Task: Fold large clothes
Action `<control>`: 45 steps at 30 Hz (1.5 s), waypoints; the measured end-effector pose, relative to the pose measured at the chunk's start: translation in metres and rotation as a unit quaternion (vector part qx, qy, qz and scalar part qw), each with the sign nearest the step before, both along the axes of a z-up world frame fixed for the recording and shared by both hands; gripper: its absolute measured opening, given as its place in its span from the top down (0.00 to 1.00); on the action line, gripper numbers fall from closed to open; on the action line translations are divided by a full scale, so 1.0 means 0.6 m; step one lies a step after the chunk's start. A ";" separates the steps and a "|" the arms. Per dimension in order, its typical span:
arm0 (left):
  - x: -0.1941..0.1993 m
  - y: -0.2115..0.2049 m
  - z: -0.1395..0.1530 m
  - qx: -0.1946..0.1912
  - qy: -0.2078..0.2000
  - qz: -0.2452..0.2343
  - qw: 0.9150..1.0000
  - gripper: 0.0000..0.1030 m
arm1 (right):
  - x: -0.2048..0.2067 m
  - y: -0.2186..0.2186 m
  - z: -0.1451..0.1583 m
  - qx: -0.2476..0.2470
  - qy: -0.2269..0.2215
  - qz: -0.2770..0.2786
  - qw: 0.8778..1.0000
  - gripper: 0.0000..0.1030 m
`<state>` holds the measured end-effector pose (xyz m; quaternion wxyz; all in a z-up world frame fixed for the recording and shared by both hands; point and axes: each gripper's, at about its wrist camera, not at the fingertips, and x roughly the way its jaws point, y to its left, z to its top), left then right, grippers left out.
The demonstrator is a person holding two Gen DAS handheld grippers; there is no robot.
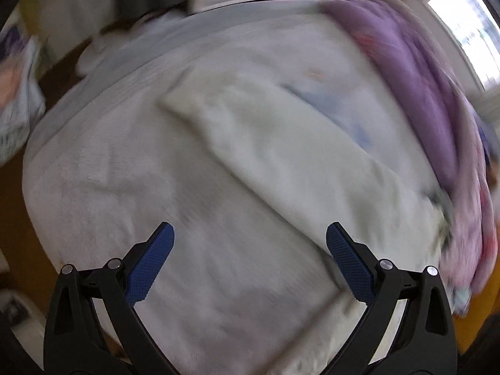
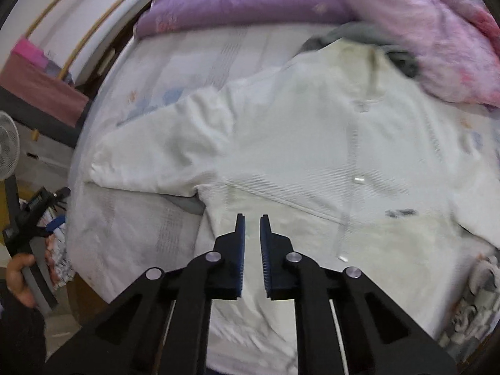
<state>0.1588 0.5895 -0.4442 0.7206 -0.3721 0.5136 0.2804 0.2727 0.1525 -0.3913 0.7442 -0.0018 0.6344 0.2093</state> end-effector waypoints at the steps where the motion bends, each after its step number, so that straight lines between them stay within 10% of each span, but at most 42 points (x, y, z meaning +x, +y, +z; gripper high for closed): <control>1: -0.005 0.035 -0.024 -0.014 -0.006 0.021 1.000 0.05 | 0.008 0.020 -0.023 -0.001 0.007 0.003 1.000 0.92; 9: -0.014 0.188 -0.148 -0.083 -0.051 0.143 0.985 0.06 | 0.075 0.118 -0.147 0.009 0.033 0.000 0.999 0.92; 18: 0.030 0.240 -0.189 -0.081 -0.036 0.157 0.984 0.24 | 0.112 0.141 -0.266 -0.003 0.094 -0.023 0.995 0.94; 26: 0.046 0.229 -0.131 -0.032 -0.054 0.144 0.988 0.90 | 0.127 0.141 -0.286 -0.011 0.112 -0.015 0.994 0.96; 31: 0.064 0.209 -0.090 -0.027 -0.076 0.113 0.990 0.92 | 0.137 0.118 -0.285 0.018 0.130 -0.033 0.991 0.96; 38: 0.128 0.051 0.093 0.035 -0.175 -0.015 0.984 0.92 | 0.114 0.002 -0.201 0.103 0.107 -0.053 0.987 0.95; 45: 0.259 -0.270 0.192 0.014 -0.251 -0.169 0.953 0.92 | 0.101 -0.213 -0.144 0.092 0.059 -0.126 0.986 0.95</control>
